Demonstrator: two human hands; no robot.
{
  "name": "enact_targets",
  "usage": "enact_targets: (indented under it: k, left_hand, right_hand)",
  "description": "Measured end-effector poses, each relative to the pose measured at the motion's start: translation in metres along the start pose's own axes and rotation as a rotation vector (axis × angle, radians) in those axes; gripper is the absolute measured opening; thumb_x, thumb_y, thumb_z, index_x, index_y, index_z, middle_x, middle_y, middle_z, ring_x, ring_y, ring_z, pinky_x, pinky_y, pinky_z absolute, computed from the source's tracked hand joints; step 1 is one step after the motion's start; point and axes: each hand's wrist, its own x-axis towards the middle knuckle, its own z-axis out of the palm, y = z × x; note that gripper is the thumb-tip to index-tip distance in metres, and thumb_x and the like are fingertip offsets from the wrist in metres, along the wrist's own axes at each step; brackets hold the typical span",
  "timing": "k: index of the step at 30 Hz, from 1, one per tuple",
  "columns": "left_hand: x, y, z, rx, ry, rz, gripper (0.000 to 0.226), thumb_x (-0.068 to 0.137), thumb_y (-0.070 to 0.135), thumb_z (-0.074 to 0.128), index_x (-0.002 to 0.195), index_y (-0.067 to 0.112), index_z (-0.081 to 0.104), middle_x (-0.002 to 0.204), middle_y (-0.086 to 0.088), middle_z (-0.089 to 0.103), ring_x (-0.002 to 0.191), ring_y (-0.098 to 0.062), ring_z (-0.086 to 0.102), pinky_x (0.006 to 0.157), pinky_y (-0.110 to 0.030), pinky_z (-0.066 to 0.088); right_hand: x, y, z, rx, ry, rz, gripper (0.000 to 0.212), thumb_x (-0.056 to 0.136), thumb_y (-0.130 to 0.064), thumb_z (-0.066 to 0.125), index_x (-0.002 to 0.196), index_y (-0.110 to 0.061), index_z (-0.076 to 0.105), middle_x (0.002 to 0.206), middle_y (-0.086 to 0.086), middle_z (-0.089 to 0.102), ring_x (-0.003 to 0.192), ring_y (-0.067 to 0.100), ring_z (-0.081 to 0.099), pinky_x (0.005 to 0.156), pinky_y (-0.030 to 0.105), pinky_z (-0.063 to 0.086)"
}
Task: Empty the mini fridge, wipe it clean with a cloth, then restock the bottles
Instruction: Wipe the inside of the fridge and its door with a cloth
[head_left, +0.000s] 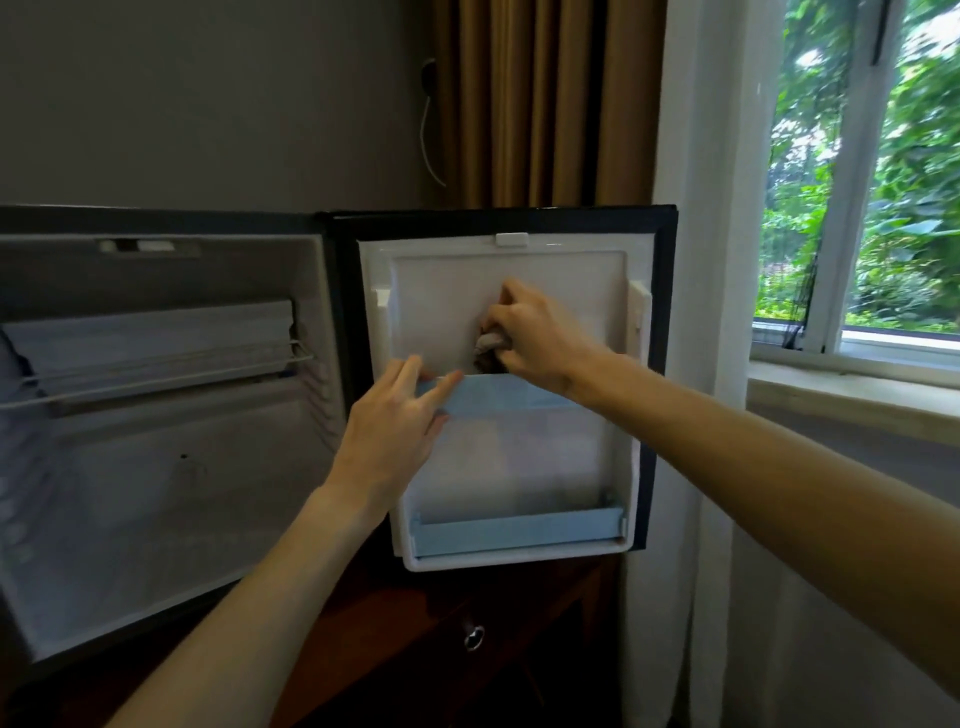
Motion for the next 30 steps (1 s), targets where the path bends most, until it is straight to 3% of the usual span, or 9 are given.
enact_targets:
  k: [4,7,11,17,20,30]
  left_hand:
    - [0.001,-0.001,0.003,-0.011,-0.002,-0.006,0.043,0.082,0.016,0.08,0.122,0.012,0.067,0.115,-0.013,0.056,0.104,-0.031,0.056,0.074,-0.042,0.058]
    - [0.001,-0.003,0.003,0.009,0.016,0.022,0.045,0.079,0.016,0.082,0.12,0.012,0.066,0.112,-0.013,0.056,0.1,-0.031,0.056,0.074,-0.04,0.056]
    - [0.002,-0.005,0.001,0.039,0.028,0.045,0.054,0.08,0.018,0.081,0.131,0.015,0.062,0.106,-0.013,0.053,0.094,-0.031,0.056,0.072,-0.041,0.054]
    - [0.002,-0.003,0.0,0.001,0.008,0.02,0.053,0.082,0.015,0.08,0.133,0.014,0.064,0.104,-0.009,0.054,0.095,-0.026,0.058,0.072,-0.036,0.054]
    - [0.001,-0.002,0.0,-0.007,0.003,0.018,0.052,0.083,0.016,0.079,0.133,0.014,0.063,0.105,-0.008,0.054,0.095,-0.025,0.058,0.073,-0.035,0.054]
    - [0.004,0.001,0.005,0.012,-0.005,0.005,0.052,0.081,0.015,0.08,0.13,0.014,0.062,0.111,-0.01,0.054,0.1,-0.027,0.056,0.079,-0.038,0.054]
  right_hand:
    - [0.041,-0.056,0.009,0.043,-0.002,-0.112,0.033,0.084,-0.03,0.072,0.109,-0.01,0.068,0.111,0.009,0.051,0.093,0.022,0.053,0.081,0.033,0.05]
    - [0.047,-0.061,0.012,0.045,-0.012,-0.143,0.032,0.083,-0.03,0.073,0.109,-0.012,0.067,0.109,0.008,0.049,0.089,0.019,0.048,0.079,0.032,0.049]
    - [0.021,-0.021,0.001,0.011,-0.021,-0.097,0.019,0.088,-0.026,0.067,0.097,-0.009,0.07,0.104,0.009,0.049,0.085,0.024,0.053,0.077,0.042,0.051]
    - [-0.028,0.062,-0.025,-0.058,0.034,0.107,0.018,0.089,-0.019,0.067,0.106,-0.011,0.067,0.103,0.0,0.043,0.083,0.015,0.049,0.078,0.031,0.054]
    - [-0.03,0.072,-0.025,-0.075,0.042,0.162,0.019,0.088,-0.02,0.069,0.105,-0.011,0.067,0.106,0.002,0.047,0.085,0.017,0.053,0.079,0.034,0.057]
    - [0.037,-0.032,0.006,-0.01,0.098,-0.068,0.031,0.086,-0.024,0.071,0.113,-0.009,0.066,0.123,0.01,0.047,0.105,0.023,0.051,0.088,0.031,0.048]
